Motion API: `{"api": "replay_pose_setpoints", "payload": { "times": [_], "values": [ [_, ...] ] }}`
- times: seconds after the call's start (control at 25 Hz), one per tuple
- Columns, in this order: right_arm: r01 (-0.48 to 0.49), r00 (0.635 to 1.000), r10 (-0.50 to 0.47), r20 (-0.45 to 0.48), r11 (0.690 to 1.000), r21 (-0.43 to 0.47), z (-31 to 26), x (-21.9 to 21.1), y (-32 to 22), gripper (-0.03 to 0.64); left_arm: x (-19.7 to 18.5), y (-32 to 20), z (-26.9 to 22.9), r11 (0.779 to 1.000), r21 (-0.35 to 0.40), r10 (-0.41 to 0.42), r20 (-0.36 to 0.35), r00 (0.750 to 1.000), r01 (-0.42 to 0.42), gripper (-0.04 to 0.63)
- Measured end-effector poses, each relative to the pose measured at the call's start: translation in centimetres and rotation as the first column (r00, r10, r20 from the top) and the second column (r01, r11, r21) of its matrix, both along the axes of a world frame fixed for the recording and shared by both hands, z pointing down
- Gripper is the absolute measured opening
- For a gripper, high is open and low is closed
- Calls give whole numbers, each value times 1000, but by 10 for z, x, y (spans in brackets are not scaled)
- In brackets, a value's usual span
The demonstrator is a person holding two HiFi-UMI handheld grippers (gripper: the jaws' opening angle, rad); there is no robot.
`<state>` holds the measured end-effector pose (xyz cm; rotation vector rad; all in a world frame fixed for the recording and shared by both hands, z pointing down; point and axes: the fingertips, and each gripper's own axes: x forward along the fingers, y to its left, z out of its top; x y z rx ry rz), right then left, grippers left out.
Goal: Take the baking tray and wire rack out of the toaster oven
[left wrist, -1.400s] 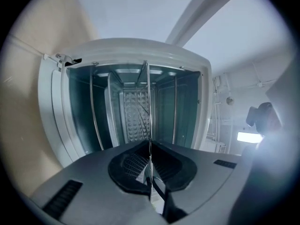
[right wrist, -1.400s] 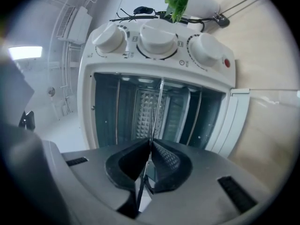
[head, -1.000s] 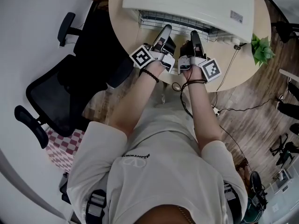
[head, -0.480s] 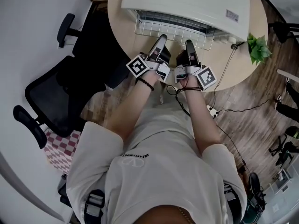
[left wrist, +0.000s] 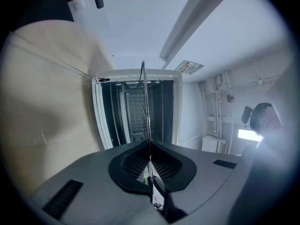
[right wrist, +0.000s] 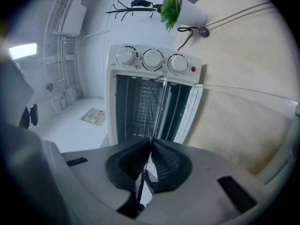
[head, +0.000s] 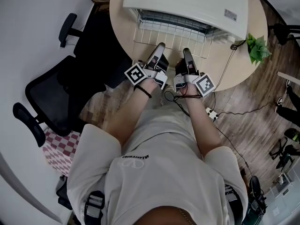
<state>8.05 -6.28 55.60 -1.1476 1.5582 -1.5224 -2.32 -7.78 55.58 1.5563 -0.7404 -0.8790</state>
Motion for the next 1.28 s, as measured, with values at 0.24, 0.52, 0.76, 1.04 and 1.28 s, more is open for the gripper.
{"api": "replay_pose_setpoints", "payload": {
  "times": [0.24,0.52,0.76,1.04,1.28],
  "values": [
    [38,999,-38,-7,999,-6,-2,-4,19,14,-3,19,0,1000,2,19,25,1000,-19,8],
    [76,997,-76,-16,997,-14,-5,-10,44,14,-8,43,-3,999,3,45,37,998,-45,8],
    [131,991,-131,-42,991,-11,-8,-18,63,15,-14,62,-7,998,-1,62,44,997,-62,8],
    [177,983,-177,-42,984,-16,-13,-23,81,15,-18,78,-13,997,7,82,60,995,-83,8],
    [229,972,-228,-58,973,5,-30,-30,95,15,-25,92,-33,996,24,85,69,994,-86,6]
  ]
}}
